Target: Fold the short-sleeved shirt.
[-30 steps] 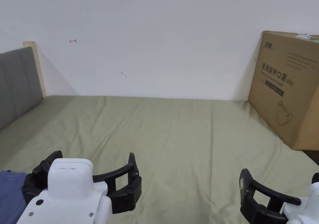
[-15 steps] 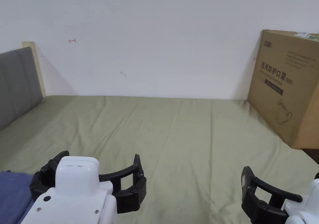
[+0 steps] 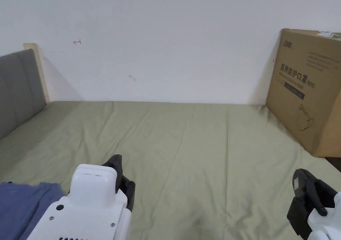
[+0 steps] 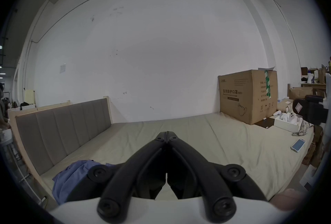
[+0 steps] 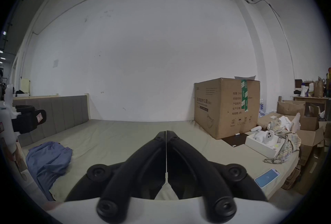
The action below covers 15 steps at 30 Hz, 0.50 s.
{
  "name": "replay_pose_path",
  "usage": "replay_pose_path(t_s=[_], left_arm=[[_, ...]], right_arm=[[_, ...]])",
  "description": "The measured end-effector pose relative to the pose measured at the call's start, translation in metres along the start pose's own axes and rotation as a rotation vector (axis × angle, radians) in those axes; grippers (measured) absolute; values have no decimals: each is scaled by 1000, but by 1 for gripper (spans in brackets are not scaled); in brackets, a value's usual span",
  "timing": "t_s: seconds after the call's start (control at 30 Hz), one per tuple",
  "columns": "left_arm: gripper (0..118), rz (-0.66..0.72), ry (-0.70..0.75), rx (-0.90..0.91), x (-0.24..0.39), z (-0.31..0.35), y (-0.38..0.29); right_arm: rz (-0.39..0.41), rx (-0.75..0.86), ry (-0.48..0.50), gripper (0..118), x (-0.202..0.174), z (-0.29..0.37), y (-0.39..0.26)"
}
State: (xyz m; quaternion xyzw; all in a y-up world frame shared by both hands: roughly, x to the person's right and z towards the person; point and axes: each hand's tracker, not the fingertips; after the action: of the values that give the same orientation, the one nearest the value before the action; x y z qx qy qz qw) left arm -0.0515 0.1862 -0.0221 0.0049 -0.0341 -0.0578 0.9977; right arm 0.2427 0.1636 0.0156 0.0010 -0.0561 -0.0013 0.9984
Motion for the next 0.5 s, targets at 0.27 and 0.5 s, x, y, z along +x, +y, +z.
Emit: replay_pose_path(t_s=[0.27,0.5], left_arm=[[0,24,-17,-10,1,-5,-2],[0,42,37,-18,-31,0,3]], right_arm=[[-65,-17,-19,0,13,-4,-1],[-94,-14,24,0,-5,-12,5]])
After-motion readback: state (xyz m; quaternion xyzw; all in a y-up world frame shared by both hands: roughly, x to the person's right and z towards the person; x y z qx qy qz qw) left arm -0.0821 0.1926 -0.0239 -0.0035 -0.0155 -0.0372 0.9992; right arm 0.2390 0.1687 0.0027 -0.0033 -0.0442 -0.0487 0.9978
